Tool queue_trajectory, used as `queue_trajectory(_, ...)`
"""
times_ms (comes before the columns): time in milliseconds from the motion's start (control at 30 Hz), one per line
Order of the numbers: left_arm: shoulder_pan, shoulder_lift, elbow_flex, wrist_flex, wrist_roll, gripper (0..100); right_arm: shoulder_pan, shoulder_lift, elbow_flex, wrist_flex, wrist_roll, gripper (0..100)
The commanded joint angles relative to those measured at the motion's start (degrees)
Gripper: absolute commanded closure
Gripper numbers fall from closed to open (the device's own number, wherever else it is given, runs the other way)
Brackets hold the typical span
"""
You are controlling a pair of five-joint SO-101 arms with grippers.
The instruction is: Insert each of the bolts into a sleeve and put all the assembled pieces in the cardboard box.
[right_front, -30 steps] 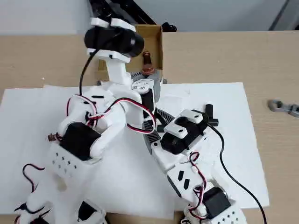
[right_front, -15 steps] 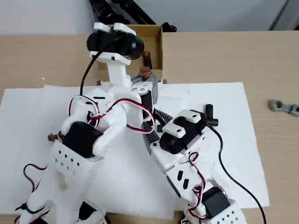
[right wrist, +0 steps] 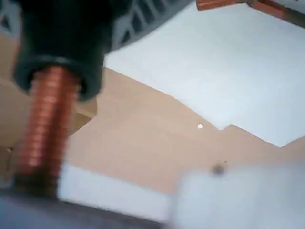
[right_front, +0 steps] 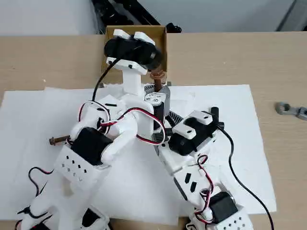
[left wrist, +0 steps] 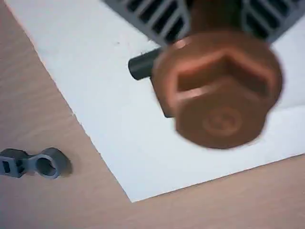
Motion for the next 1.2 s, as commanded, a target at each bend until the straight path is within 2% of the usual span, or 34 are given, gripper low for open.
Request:
queue_trajectory(0, 0.9, -1.0, -0.4, 0.2, -0.4, 100, 0.7, -0.7, -1.5, -0.9, -0.6, 99.5)
queue_trajectory(233, 5.2, -1.0, -0.2, -0.2, -0.6, 100, 0.5, -0.7, -1.5, -0.8, -0.6, 99.5)
queue_trajectory(633, 4.7, -1.0, 2.9, 0.2, -0.8, 100, 0.5, -0.7, -3.1, -0.9, -0.3, 99.5)
queue_trajectory(900, 4.7, -1.0, 1.5, 0.2, -0.9, 99, 0.4, -0.7, -3.3, -0.9, 2.7, 99.5)
queue_trajectory(1067, 4.7, -1.0, 0.7, 1.1, -0.3, 86, 0.4, -0.7, -3.3, -0.9, 2.6, 99.5)
queue_trajectory(1167, 4.7, -0.9, 0.9, 2.1, -0.3, 83, 0.4, -0.7, -3.3, -0.9, 2.6, 99.5)
